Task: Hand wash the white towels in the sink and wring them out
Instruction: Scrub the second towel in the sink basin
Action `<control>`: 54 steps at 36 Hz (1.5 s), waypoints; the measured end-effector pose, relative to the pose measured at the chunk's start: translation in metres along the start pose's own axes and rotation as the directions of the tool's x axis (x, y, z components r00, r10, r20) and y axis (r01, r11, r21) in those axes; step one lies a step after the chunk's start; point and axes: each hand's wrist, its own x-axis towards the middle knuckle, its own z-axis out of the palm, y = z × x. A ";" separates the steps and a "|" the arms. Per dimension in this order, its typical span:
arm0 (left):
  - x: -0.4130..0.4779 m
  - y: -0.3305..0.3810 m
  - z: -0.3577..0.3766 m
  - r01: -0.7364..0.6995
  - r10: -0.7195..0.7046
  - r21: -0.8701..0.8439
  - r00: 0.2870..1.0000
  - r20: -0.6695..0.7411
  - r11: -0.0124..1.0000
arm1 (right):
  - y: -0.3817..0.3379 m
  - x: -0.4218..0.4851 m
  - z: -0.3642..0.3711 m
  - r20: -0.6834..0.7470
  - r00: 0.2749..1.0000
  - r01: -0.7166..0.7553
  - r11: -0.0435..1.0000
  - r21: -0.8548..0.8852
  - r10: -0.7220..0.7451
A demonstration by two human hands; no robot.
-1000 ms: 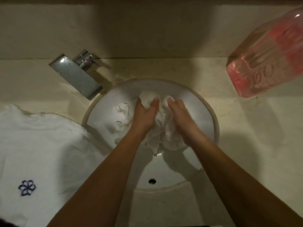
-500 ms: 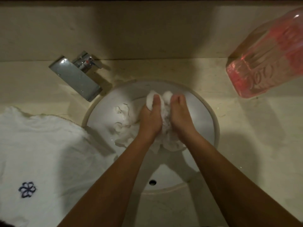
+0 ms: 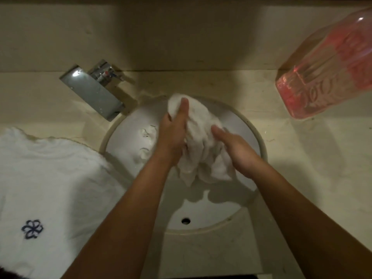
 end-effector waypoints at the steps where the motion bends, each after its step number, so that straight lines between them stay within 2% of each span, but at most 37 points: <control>1: 0.005 0.004 -0.008 0.015 -0.012 -0.066 0.998 0.054 0.998 | 0.004 -0.005 -0.008 0.109 0.994 -0.006 1.000 -0.003 0.007; 3: 0.008 0.007 -0.022 0.040 -0.022 -0.108 0.986 0.165 0.993 | 0.005 -0.010 -0.022 0.195 0.981 -0.005 1.000 0.016 0.002; 5: 0.011 0.004 -0.029 0.065 -0.051 -0.072 0.981 0.185 0.995 | -0.005 -0.011 -0.030 0.154 0.987 0.028 0.996 0.082 -0.040; 8: 0.011 0.002 -0.026 -0.058 0.051 0.102 0.996 0.069 0.993 | -0.025 -0.013 -0.031 0.139 0.983 0.071 0.949 0.308 -0.119; 10: 0.009 0.001 -0.020 -0.103 0.100 0.215 0.995 0.022 0.971 | -0.038 -0.016 -0.027 0.176 0.971 0.086 0.919 0.384 -0.164; 13: 0.009 -0.003 -0.020 -0.094 0.109 0.174 0.991 -0.076 0.980 | -0.044 -0.016 -0.026 0.173 0.968 0.094 0.905 0.415 -0.180; 15: 0.016 -0.003 -0.029 -0.021 0.029 0.066 0.992 -0.126 0.998 | -0.041 -0.011 -0.032 0.105 0.979 0.127 0.921 0.368 -0.177; 18: 0.022 -0.005 -0.042 0.074 -0.077 -0.037 0.992 -0.102 0.997 | -0.029 0.002 -0.043 -0.068 0.985 0.167 0.972 0.164 -0.158; 21: 0.019 -0.009 -0.040 0.055 -0.053 0.012 0.993 -0.108 0.998 | -0.026 0.010 -0.040 -0.175 0.970 0.170 0.985 -0.005 -0.168; 24: 0.013 -0.011 -0.022 0.010 0.011 0.138 0.988 -0.157 0.990 | -0.030 0.015 -0.019 -0.277 0.946 0.164 0.986 -0.041 -0.169; 26: 0.012 -0.016 -0.006 -0.022 0.055 0.222 0.988 -0.144 0.975 | -0.035 0.012 0.007 -0.272 0.938 0.209 0.977 -0.050 -0.215; 29: 0.000 -0.023 0.017 -0.073 0.099 0.293 0.992 -0.075 0.953 | -0.045 0.001 0.042 -0.207 0.966 0.163 0.986 0.036 -0.153; 32: -0.007 -0.028 0.028 -0.148 0.173 0.341 0.984 -0.042 0.928 | -0.050 0.008 0.047 -0.314 0.938 0.167 0.985 0.033 -0.148; 34: -0.004 -0.023 0.031 -0.171 0.211 0.398 0.976 -0.059 0.901 | -0.053 0.006 0.051 -0.342 0.936 0.120 0.988 0.102 -0.078; 36: 0.004 -0.015 0.029 -0.150 0.224 0.372 0.961 -0.165 0.916 | -0.048 -0.009 0.063 -0.290 0.953 0.117 0.989 0.094 -0.086; 38: 0.011 -0.009 0.023 -0.166 0.237 0.311 0.949 -0.208 0.936 | -0.043 -0.025 0.071 -0.200 0.965 0.182 0.982 0.054 -0.168; 40: 0.008 -0.011 0.021 -0.145 0.202 0.291 0.964 -0.174 0.946 | -0.042 -0.021 0.064 -0.221 0.951 0.229 0.973 0.040 -0.215; 44: -0.007 -0.022 0.035 -0.173 0.206 0.353 0.977 -0.058 0.920 | -0.054 0.007 0.047 -0.360 0.928 0.144 0.983 0.114 -0.094; 46: -0.001 -0.014 0.033 -0.159 0.211 0.330 0.969 -0.128 0.931 | -0.049 -0.003 0.057 -0.329 0.933 0.176 0.982 0.068 -0.144; 48: 0.009 -0.005 0.024 -0.145 0.200 0.292 0.965 -0.169 0.945 | -0.043 -0.022 0.067 -0.239 0.948 0.223 0.974 0.023 -0.211; 50: 0.005 -0.005 0.021 -0.142 0.183 0.275 0.974 -0.132 0.951 | -0.039 -0.023 0.063 -0.222 0.940 0.261 0.965 -0.023 -0.260; 52: -0.005 -0.012 0.024 -0.143 0.164 0.313 0.985 -0.043 0.939 | -0.042 -0.006 0.050 -0.314 0.907 0.265 0.959 -0.096 -0.282; 54: -0.014 -0.015 0.028 -0.184 0.179 0.322 0.983 0.045 0.929 | -0.047 0.013 0.038 -0.330 0.913 0.217 0.970 -0.107 -0.240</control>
